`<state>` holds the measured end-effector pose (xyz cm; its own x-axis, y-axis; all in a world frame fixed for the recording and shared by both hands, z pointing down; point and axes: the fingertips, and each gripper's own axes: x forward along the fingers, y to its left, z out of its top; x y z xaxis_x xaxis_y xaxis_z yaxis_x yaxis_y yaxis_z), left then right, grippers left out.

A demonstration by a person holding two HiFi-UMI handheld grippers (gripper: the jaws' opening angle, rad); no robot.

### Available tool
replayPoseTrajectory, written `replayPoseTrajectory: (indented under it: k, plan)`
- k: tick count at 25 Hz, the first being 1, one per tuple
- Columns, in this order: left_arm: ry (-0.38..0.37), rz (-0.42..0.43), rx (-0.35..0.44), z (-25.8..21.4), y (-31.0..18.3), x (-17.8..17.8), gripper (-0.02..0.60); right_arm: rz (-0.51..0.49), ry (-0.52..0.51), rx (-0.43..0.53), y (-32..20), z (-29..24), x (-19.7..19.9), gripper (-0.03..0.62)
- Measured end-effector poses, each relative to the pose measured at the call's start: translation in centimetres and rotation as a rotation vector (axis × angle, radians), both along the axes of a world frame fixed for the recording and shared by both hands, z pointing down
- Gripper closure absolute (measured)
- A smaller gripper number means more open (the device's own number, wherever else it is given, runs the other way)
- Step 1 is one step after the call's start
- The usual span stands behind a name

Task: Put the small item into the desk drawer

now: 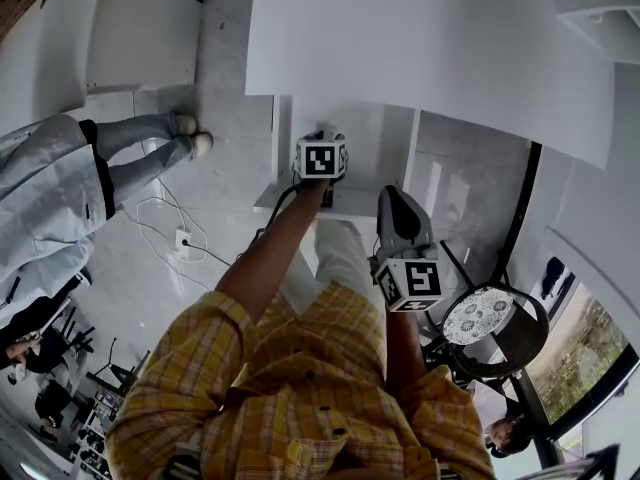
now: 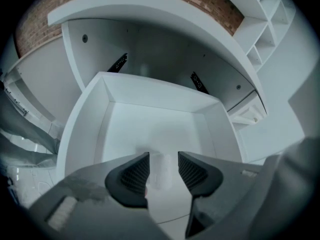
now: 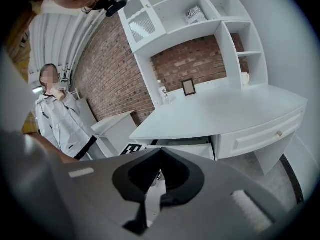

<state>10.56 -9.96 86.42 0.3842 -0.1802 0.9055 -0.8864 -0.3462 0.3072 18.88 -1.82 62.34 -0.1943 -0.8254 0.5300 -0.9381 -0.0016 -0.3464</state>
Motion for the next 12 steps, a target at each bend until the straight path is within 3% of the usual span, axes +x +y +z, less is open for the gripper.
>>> replayPoseTrajectory:
  k: [12]
  plan:
    - [0.077,0.008,0.120,-10.0,-1.1,-1.5,0.412,-0.037,0.036,0.081,-2.7,-5.7,-1.9,0.595]
